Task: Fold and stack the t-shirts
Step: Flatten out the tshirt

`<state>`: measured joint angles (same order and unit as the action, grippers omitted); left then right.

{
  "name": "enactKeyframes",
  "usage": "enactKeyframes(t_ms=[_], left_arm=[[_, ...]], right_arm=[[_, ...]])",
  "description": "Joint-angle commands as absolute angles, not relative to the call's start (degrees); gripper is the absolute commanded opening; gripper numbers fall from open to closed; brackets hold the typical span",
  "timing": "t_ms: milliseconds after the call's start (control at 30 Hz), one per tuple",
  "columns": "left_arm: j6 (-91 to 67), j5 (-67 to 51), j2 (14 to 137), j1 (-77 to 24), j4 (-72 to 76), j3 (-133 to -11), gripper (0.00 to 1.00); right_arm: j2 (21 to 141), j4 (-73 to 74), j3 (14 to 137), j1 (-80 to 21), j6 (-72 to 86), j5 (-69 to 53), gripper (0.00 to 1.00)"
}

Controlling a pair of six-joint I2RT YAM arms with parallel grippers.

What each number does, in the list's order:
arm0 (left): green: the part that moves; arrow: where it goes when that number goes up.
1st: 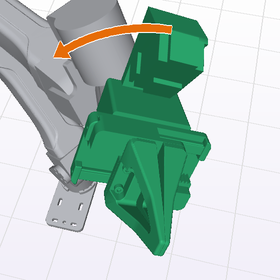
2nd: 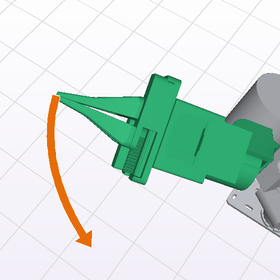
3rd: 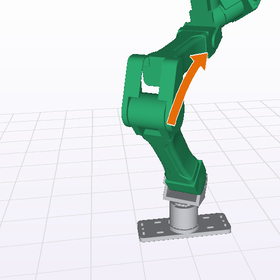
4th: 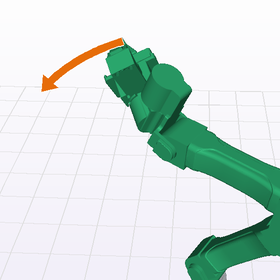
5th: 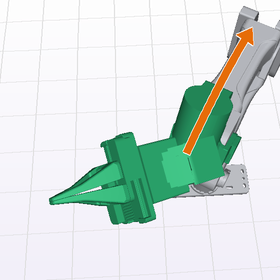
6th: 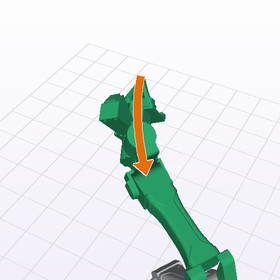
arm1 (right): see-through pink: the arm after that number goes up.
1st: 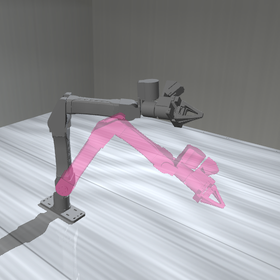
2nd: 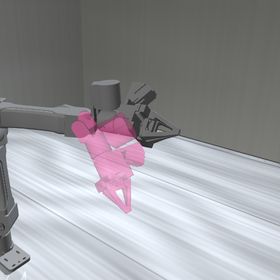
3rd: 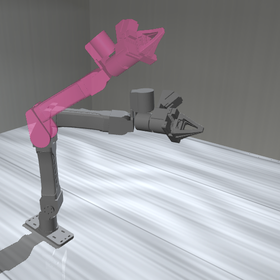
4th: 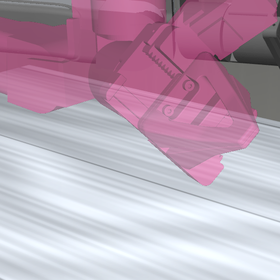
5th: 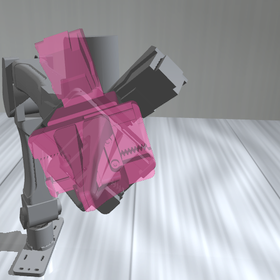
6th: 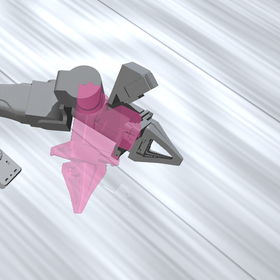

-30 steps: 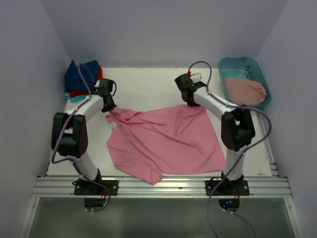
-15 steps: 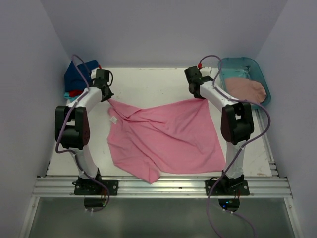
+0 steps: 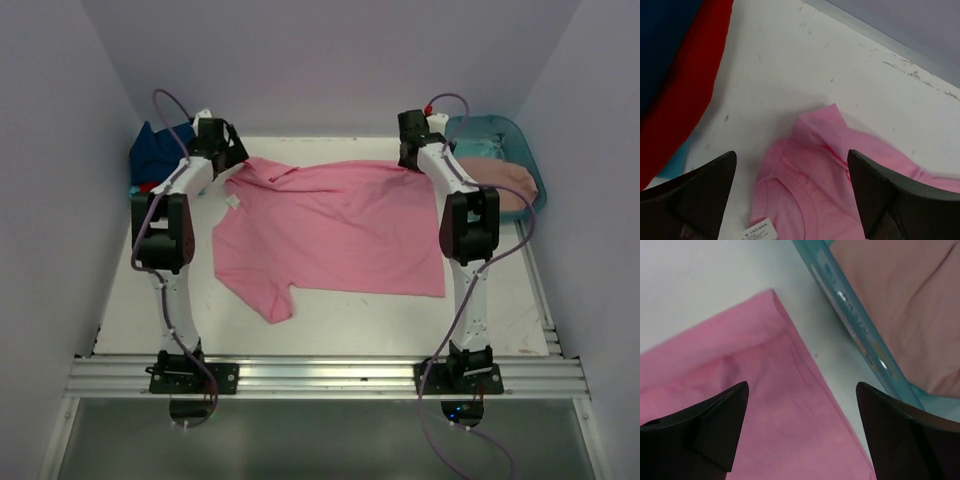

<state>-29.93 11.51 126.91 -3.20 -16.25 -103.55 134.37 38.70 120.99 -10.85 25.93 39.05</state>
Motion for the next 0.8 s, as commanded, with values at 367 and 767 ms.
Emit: enactKeyframes(t_ms=[367,767], left_arm=[[-29.5,7.8,93.1,-10.4,5.7,-69.4,0.99],[-33.3,6.2,98.5,-13.9,-1.0,-58.5,0.0]], right_arm=[[102.0,16.8,83.6,-15.8,23.9,28.1,0.99],[94.1,19.7,67.7,-19.8,28.2,13.2,0.0]])
